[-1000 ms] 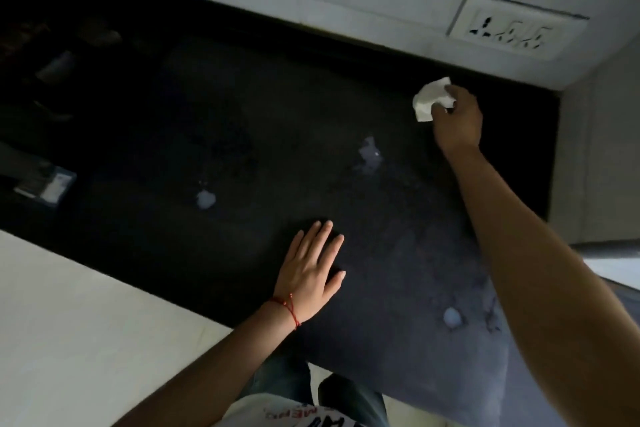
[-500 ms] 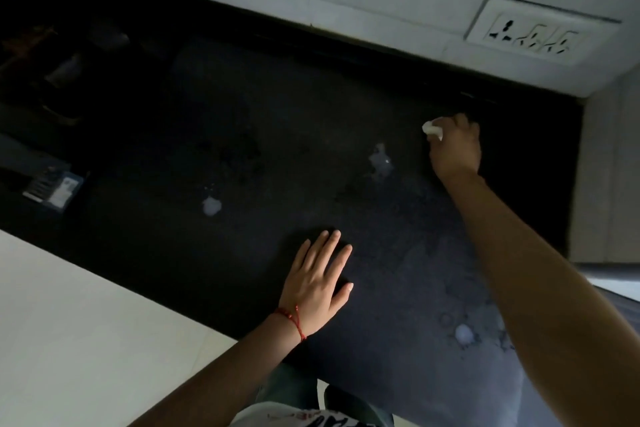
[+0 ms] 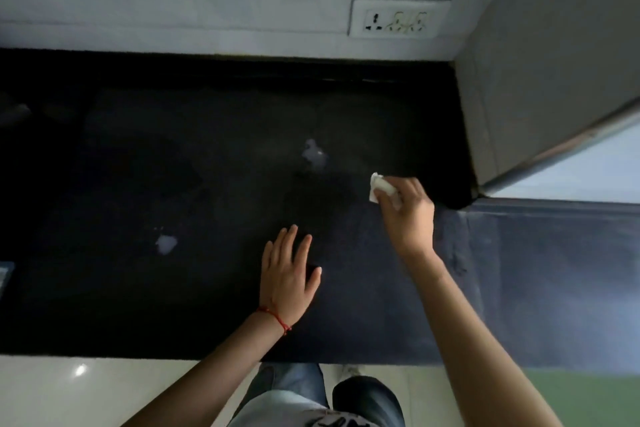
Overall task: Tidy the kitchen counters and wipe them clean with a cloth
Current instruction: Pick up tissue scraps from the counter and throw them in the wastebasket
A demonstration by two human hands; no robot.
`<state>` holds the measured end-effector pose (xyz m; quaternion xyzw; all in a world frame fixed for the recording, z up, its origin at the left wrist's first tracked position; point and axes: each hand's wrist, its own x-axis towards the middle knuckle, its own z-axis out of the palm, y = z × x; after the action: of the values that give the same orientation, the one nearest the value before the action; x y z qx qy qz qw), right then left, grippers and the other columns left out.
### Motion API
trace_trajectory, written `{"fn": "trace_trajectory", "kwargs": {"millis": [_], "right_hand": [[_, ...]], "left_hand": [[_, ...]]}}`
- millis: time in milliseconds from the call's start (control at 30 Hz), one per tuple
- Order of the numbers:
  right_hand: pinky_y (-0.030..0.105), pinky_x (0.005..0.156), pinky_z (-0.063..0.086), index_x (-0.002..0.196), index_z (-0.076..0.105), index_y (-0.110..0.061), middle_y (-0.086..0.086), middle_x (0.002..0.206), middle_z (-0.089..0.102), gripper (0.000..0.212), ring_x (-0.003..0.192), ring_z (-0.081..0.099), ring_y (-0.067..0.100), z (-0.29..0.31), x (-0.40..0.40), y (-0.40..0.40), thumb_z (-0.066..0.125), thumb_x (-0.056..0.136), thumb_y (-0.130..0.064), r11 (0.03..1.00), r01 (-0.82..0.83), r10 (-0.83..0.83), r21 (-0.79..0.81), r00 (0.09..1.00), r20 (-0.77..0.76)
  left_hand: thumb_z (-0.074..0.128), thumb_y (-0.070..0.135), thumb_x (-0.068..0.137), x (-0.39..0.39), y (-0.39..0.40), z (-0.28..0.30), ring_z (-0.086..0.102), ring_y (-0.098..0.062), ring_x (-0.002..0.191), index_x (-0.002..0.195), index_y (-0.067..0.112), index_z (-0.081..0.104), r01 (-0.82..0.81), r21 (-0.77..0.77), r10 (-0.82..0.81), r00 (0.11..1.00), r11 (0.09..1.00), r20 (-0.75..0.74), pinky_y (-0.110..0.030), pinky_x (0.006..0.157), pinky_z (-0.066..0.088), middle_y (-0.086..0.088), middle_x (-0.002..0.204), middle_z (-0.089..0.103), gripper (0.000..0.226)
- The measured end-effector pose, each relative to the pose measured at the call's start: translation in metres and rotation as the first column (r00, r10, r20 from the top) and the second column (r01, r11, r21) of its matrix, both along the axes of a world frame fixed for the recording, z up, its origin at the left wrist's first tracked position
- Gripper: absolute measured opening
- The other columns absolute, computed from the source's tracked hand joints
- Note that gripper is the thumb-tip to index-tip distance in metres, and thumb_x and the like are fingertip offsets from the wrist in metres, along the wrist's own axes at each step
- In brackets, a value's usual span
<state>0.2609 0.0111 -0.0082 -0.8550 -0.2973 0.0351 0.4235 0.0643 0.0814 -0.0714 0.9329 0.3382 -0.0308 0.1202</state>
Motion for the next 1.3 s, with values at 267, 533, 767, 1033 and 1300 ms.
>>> {"fn": "trace_trajectory", "kwargs": {"millis": [267,533,767,1033,1300], "right_hand": [[0.01,0.068,0.042,0.095,0.069,-0.011,-0.002,0.093,0.063,0.015,0.081,0.059,0.011,0.003,-0.057,-0.14,0.067,0.081,-0.012,0.909,0.416,-0.407,0.009,0.892,-0.195],[0.001,0.065,0.037,0.089,0.069,-0.015,-0.019,0.085,0.059,0.015,0.078,0.055,-0.012,0.0,-0.148,-0.288,0.068,0.079,-0.004,0.707,0.703,-0.667,0.07,0.697,-0.263],[0.002,0.065,0.038,0.082,0.062,-0.027,-0.006,0.081,0.064,0.022,0.077,0.057,-0.003,-0.028,-0.26,-0.432,0.067,0.079,-0.006,0.342,0.939,-0.867,-0.031,0.303,-0.395],[0.029,0.068,0.04,0.086,0.068,-0.014,0.011,0.092,0.066,0.009,0.085,0.059,0.029,-0.068,-0.416,-0.555,0.062,0.081,-0.009,-0.165,0.947,-0.841,-0.276,-0.282,-0.463],[0.031,0.067,0.039,0.089,0.068,-0.01,0.016,0.093,0.066,0.01,0.086,0.06,0.034,-0.086,-0.524,-0.599,0.061,0.084,-0.013,-0.527,0.768,-0.602,-0.364,-0.64,-0.478]], "left_hand": [[0.049,0.033,0.075,0.017,-0.022,0.013,0.055,-0.039,0.116,0.111,0.008,0.061,0.154,-0.103,-0.126,0.963,0.983,0.238,-0.051,0.094,0.046,-0.021,0.125,0.057,0.045],[0.044,0.025,0.08,0.059,-0.134,0.039,0.051,-0.008,0.09,0.092,0.006,0.068,0.621,-0.188,-0.479,0.733,0.761,0.483,-0.021,0.082,0.041,-0.007,0.09,0.069,0.033],[0.032,0.042,0.074,0.052,-0.294,0.032,0.057,-0.012,0.086,0.092,0.011,0.069,0.802,-0.337,-0.741,0.59,0.493,0.321,-0.023,0.076,0.043,-0.005,0.09,0.07,0.051],[0.054,0.019,0.086,-0.005,-0.436,-0.018,0.063,-0.024,0.1,0.098,0.01,0.068,0.785,-0.527,-0.936,0.346,0.327,-0.065,-0.027,0.087,0.045,-0.009,0.104,0.07,0.021],[0.055,0.014,0.085,-0.009,-0.545,-0.036,0.063,-0.026,0.1,0.093,0.009,0.07,0.712,-0.59,-0.925,0.292,0.38,-0.244,-0.03,0.089,0.045,-0.012,0.101,0.072,0.018]]}}
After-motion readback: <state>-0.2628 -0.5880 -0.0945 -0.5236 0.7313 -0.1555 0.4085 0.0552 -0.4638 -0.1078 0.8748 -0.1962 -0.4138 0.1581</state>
